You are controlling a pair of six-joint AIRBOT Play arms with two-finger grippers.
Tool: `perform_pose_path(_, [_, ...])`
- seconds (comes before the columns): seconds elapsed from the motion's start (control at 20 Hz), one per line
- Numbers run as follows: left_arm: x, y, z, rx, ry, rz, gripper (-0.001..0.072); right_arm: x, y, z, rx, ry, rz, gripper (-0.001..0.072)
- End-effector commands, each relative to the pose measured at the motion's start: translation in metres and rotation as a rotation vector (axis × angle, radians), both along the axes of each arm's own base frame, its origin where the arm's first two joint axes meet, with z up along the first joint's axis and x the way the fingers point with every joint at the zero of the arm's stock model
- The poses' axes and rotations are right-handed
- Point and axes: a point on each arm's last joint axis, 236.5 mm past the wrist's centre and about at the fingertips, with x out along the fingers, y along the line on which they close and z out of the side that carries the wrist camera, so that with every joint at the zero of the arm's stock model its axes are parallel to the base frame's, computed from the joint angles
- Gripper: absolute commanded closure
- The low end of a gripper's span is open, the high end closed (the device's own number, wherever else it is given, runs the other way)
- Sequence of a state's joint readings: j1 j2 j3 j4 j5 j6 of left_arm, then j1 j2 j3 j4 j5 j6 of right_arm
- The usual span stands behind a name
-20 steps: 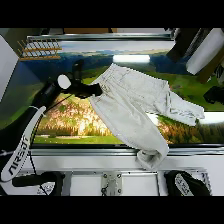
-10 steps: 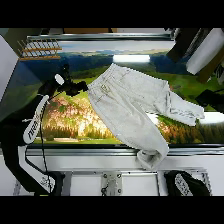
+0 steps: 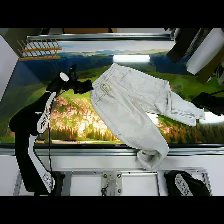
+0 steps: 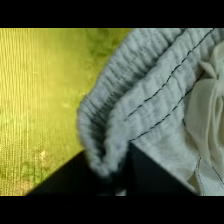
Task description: Fold the clothes and pants, and hang the long-sleeved shirts on hangers.
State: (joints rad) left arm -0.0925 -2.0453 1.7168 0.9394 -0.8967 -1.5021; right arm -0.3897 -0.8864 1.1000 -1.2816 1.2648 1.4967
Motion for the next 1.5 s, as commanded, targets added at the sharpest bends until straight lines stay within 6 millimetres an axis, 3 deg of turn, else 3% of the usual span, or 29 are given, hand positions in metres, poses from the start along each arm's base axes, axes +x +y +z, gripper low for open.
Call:
perform_pose_path(0.0, [-0.007, 0.008, 0.006, -0.033, 0.056, 0.015, 0.0685, 0.0, 0.002, 0.0, 0.008, -0.002, 0.002, 0.0132])
perform_pose_path(0.1, [-0.014, 0.04, 0.03, 0.045, 0.047, -0.008, 0.0686, 0.001, 0.003, 0.001, 0.012, -0.004, 0.003, 0.0132])
perform_pose_path(0.2, [-0.031, 0.084, 0.069, 0.216, 0.022, -0.055, 0.0686, 0.002, 0.006, 0.002, 0.026, -0.01, 0.007, 0.0132])
perform_pose_path(0.3, [-0.066, 0.127, 0.111, 0.385, 0.012, -0.068, 0.0686, 0.003, 0.011, 0.003, 0.047, -0.019, 0.012, 0.0132])
perform_pose_path(0.4, [-0.113, 0.146, 0.14, 0.438, 0.0, -0.05, 0.0685, 0.004, 0.014, 0.004, 0.06, -0.025, 0.015, 0.0132])
perform_pose_path(0.5, [-0.186, 0.147, 0.148, 0.425, 0.054, -0.052, 0.0685, 0.005, 0.015, 0.005, 0.065, -0.027, 0.016, 0.0132])
perform_pose_path(0.65, [-0.287, 0.136, 0.135, 0.409, 0.139, -0.068, 0.0685, 0.006, 0.018, 0.006, 0.078, -0.033, 0.02, 0.0132])
perform_pose_path(0.75, [-0.334, 0.127, 0.126, 0.399, 0.158, -0.068, 0.0685, 0.007, 0.022, 0.008, 0.094, -0.039, 0.023, 0.0132])
perform_pose_path(0.85, [-0.361, 0.119, 0.123, 0.398, 0.153, -0.098, 0.0684, 0.008, 0.026, 0.01, 0.115, -0.048, 0.029, 0.0132])
perform_pose_path(0.9, [-0.366, 0.115, 0.124, 0.398, 0.134, -0.11, 0.0673, 0.009, 0.028, 0.011, 0.123, -0.053, 0.033, 0.0132])
perform_pose_path(1.0, [-0.363, 0.111, 0.131, 0.392, 0.09, -0.089, 0.0098, 0.009, 0.031, 0.012, 0.134, -0.056, 0.037, 0.0132])
perform_pose_path(1.05, [-0.353, 0.114, 0.139, 0.398, 0.05, -0.068, 0.0041, 0.01, 0.031, 0.012, 0.137, -0.057, 0.037, 0.0132])
perform_pose_path(1.15, [-0.318, 0.128, 0.158, 0.399, -0.022, 0.014, 0.0041, 0.01, 0.031, 0.012, 0.137, -0.057, 0.038, 0.0132])
perform_pose_path(1.25, [-0.276, 0.16, 0.171, 0.413, -0.069, 0.093, 0.0041, 0.01, 0.031, 0.012, 0.135, -0.057, 0.04, 0.0132])
perform_pose_path(1.35, [-0.239, 0.194, 0.169, 0.379, -0.07, 0.154, 0.0042, 0.009, 0.031, 0.012, 0.135, -0.057, 0.04, 0.0132])
perform_pose_path(1.45, [-0.208, 0.224, 0.151, 0.293, -0.042, 0.175, 0.0042, 0.009, 0.031, 0.012, 0.135, -0.057, 0.039, 0.0132])
